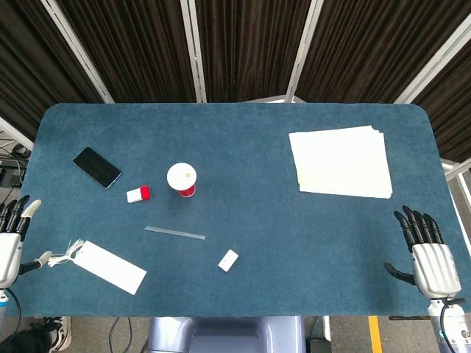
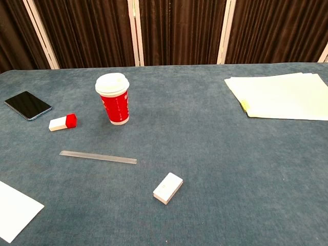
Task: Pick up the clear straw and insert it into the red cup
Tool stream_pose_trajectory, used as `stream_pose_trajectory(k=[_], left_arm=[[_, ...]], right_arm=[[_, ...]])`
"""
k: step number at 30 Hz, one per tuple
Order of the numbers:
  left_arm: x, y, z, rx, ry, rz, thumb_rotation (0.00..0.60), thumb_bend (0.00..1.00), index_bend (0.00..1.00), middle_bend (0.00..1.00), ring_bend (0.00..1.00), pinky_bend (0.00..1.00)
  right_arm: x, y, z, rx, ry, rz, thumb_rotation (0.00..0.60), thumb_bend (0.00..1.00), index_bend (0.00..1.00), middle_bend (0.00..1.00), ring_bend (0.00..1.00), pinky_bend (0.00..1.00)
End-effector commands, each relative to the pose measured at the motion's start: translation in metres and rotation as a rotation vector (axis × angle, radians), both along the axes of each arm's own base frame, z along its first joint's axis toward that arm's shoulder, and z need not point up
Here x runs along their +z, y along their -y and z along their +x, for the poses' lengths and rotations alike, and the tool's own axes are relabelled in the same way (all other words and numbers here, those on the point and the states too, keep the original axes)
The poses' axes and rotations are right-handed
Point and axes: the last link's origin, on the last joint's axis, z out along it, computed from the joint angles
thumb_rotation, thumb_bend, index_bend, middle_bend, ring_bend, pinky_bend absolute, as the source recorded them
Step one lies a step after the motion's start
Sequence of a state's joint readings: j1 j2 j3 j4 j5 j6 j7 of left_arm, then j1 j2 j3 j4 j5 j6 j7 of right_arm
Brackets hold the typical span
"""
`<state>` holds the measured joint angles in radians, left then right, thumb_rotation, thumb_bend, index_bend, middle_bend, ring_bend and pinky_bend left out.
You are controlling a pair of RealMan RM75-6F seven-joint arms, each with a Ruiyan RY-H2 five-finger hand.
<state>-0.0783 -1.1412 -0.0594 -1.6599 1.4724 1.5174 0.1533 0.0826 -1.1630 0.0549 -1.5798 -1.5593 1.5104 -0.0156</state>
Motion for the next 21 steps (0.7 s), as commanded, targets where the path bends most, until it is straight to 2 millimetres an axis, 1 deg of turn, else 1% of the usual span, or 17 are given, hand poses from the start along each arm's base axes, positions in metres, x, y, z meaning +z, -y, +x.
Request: stream_pose_trajectory(k=[1,12,21], left_arm=[[-0.0006,0.0002,-0.0001,0.001,-0.002,-0.003,0.6,0.02,0.08,0.0,0.0,0.0],[-0.0015,0.0012,0.0013,-0.004,-0.005,-0.008,0.6,0.02,0.08,0.0,0.0,0.0],[-0.0054,-0.0031,0.0017,-0.007,-0.007,-0.029,0.6,0.03,0.09,0.0,0.0,0.0]], right_arm=[[0.0001,-0.0003,-0.0001,0.001,0.001,-0.001,0.6,0.12,0.0,0.0,0.0,0.0],[0.0017,-0.002,0.0002,0.001,0.007,-0.001,0.6,0.12,0.0,0.0,0.0,0.0],[0.0007,-0.001,-0.0009,-0.01,0.004,0.001,0.6,0.12,0.0,0.0,0.0,0.0]])
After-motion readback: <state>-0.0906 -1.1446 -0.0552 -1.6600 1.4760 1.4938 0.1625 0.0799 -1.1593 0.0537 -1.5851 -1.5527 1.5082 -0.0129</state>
